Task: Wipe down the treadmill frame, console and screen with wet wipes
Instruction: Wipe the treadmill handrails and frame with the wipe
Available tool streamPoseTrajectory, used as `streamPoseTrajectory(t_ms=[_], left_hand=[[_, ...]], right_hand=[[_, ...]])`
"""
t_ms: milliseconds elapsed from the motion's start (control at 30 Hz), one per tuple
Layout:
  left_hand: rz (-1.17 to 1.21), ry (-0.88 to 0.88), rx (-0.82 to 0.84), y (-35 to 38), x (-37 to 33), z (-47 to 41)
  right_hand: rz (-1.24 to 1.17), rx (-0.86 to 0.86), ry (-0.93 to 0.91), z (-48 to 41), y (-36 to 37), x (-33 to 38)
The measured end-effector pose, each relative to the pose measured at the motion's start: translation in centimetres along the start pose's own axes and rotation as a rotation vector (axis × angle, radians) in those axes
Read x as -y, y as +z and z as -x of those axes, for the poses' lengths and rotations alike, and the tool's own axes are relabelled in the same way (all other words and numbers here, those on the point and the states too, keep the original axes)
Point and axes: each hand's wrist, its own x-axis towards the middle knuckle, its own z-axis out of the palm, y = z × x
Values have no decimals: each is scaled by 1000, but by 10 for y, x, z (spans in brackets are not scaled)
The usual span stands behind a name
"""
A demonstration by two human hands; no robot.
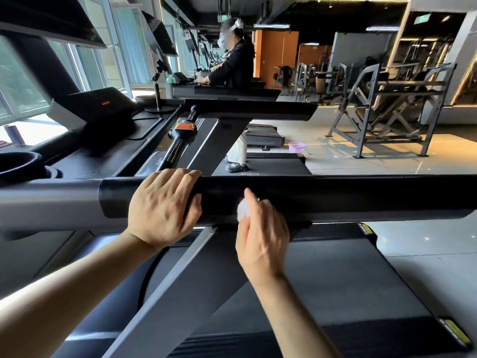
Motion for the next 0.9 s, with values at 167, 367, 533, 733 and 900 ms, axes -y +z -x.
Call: streamPoseTrajectory(t_ms=[167,367,533,733,900], left_hand=[[4,-5,-20,1,0,0],[-10,-26,1,1,-3,-1],[17,-4,8,-1,0,0],[16,-19,-13,2,-1,0],[28,-11,-4,1,0,0]], right_hand=[[-96,-92,248,-1,-22,-40],[-181,-251,584,-11,-18,-31],[-184,7,72,-9,-1,27],[-65,-166,415,-28,-29,-30],[-47,-38,233,-47,-7,26]])
